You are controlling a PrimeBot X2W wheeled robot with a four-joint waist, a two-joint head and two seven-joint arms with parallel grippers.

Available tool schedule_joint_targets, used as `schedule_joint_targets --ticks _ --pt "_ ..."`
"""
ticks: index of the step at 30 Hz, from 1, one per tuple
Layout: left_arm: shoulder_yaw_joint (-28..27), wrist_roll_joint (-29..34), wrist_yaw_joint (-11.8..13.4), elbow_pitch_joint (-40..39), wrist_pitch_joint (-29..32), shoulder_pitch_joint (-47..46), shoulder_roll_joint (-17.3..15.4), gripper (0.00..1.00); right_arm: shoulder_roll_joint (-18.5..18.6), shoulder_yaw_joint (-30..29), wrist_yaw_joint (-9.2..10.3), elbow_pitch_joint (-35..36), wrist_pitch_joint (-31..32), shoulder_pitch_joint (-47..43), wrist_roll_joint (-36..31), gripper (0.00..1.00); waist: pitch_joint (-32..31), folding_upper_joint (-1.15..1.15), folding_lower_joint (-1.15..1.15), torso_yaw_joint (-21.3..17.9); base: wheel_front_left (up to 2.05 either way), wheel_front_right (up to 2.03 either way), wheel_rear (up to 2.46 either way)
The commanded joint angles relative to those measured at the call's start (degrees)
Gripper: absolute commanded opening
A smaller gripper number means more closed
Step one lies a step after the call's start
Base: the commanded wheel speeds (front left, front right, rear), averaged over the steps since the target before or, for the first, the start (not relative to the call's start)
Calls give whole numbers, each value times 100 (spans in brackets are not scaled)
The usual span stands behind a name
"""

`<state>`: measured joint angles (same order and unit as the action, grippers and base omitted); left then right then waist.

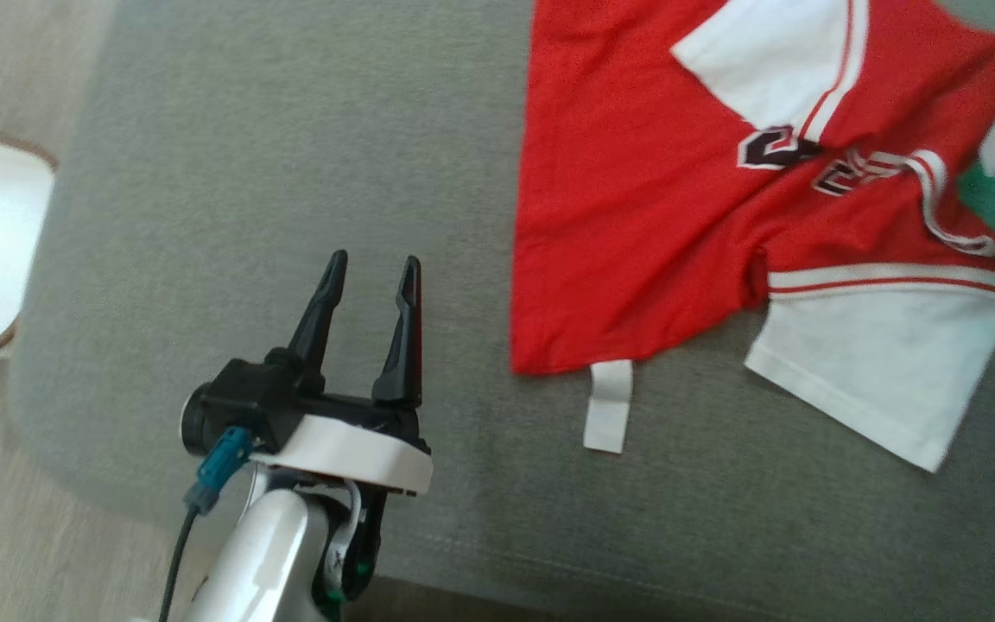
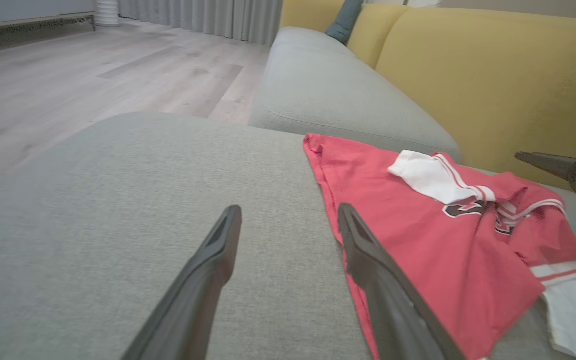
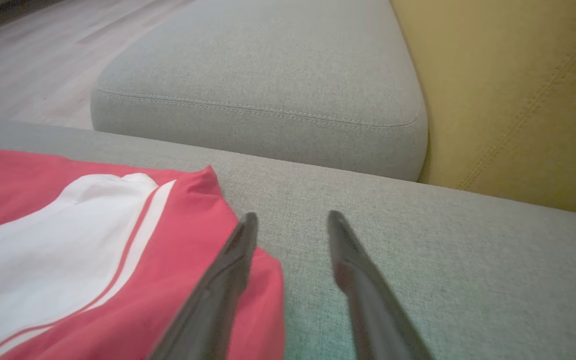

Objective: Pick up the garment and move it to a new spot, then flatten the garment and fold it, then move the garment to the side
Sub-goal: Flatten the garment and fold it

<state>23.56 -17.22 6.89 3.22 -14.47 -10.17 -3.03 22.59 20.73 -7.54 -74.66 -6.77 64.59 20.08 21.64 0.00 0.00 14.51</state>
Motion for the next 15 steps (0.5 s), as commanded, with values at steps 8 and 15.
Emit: schedule_joint_targets --ticks 8,15 --pt "-171 63 -97 46 -52 -111 -12 100 -582 -93 5 241 -685 -155 -36 100 -404 0 0 -704 0 0 0" --pt "-413 -23 -79 324 -52 -42 -48 100 -866 -433 5 1256 -818 -884 16 100 -1073 0 0 -1235 0 0 0"
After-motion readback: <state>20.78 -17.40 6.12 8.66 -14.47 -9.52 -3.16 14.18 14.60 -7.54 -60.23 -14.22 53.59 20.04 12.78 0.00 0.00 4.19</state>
